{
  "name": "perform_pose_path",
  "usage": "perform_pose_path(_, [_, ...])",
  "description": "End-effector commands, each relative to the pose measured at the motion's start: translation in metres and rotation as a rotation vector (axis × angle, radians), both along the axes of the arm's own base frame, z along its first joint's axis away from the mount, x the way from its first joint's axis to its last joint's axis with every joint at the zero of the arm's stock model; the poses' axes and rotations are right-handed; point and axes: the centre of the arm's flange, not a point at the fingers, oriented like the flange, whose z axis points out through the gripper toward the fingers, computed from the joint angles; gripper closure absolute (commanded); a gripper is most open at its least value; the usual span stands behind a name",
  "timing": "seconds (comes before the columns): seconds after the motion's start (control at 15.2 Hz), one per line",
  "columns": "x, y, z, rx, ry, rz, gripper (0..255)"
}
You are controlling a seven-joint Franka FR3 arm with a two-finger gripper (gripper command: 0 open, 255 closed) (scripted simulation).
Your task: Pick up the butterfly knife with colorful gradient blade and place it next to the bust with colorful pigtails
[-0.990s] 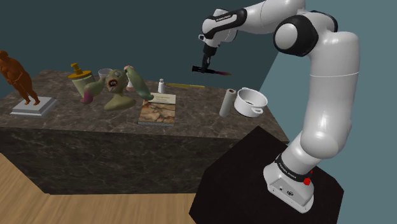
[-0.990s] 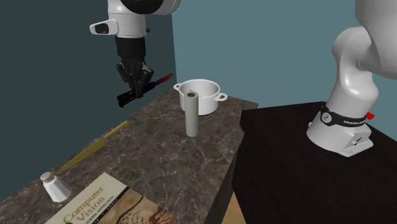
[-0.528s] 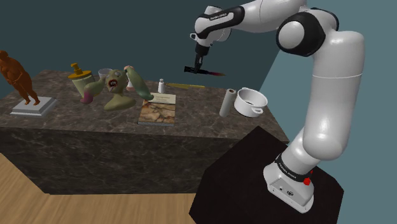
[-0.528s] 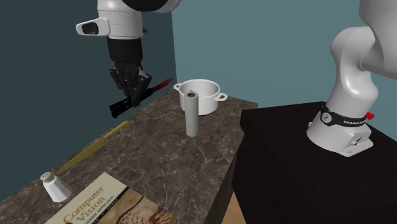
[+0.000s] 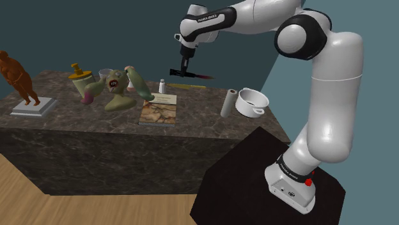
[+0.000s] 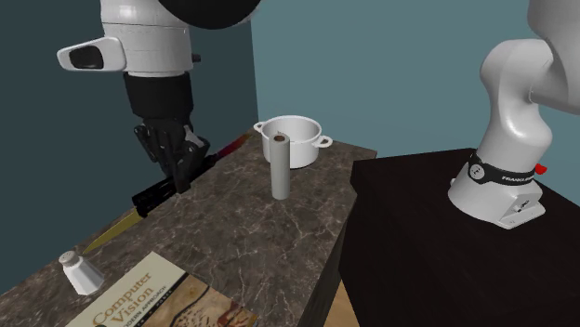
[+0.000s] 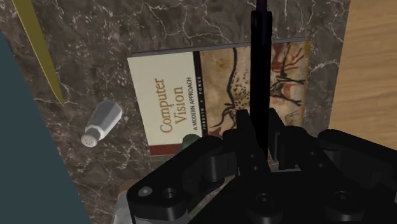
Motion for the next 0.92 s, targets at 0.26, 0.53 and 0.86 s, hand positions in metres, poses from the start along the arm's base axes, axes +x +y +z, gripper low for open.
perform_pose_path(0.26, [0.006, 0.079, 0.001, 0.000, 0.000, -0.001, 255])
perform_pose_path(0.53, [0.010, 0.131, 0.001, 0.000, 0.000, -0.001, 255])
perform_pose_path(0.86, [0.015, 0.197, 0.001, 0.000, 0.000, -0.001, 255])
